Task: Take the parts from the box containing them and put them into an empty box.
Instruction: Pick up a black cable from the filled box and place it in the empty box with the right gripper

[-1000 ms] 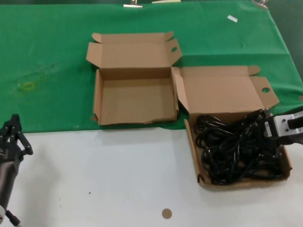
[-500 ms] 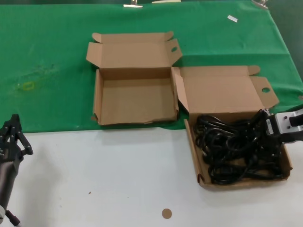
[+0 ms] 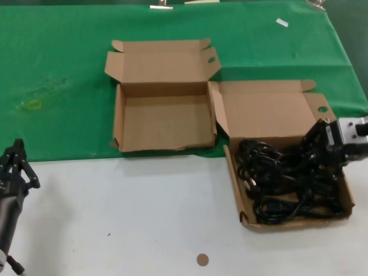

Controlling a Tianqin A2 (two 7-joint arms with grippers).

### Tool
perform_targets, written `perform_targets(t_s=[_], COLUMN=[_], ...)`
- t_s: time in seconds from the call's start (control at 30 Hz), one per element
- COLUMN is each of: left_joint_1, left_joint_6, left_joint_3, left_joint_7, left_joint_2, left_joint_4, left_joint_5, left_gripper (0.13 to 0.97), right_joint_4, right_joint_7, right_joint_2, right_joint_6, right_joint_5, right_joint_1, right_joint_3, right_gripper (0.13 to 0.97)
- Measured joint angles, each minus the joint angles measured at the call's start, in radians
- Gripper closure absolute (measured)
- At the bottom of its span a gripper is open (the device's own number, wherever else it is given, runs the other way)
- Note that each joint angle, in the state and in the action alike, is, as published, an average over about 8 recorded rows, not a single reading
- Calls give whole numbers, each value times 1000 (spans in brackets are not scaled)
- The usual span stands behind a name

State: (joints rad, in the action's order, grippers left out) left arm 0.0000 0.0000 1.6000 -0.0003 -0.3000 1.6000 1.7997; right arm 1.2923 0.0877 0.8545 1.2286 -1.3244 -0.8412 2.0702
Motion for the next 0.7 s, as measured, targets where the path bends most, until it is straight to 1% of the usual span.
perform_targets(t_s=[0.17,0.33,0.53,0.7], left_joint_1=[0,0,0,0], left_joint_6=[0,0,0,0], left_joint_3=[0,0,0,0], left_joint_7=[0,0,0,0], left_joint_2=[0,0,0,0], left_joint_4=[0,0,0,0], left_joint_5=[0,0,0,0], left_gripper=[953,953,953,953], right_joint_4=[27,43,33,-19], right_joint_7=[-47,-76,-98,-102], right_joint_2=[-15,-53,-132,-218], right_joint_6=[21,32,26,2], right_joint_5=[19,48,100,147], right_joint_1=[-41,-90,-153,-207], right_joint_3=[4,20,55,89], right_gripper=[878,878,879,879])
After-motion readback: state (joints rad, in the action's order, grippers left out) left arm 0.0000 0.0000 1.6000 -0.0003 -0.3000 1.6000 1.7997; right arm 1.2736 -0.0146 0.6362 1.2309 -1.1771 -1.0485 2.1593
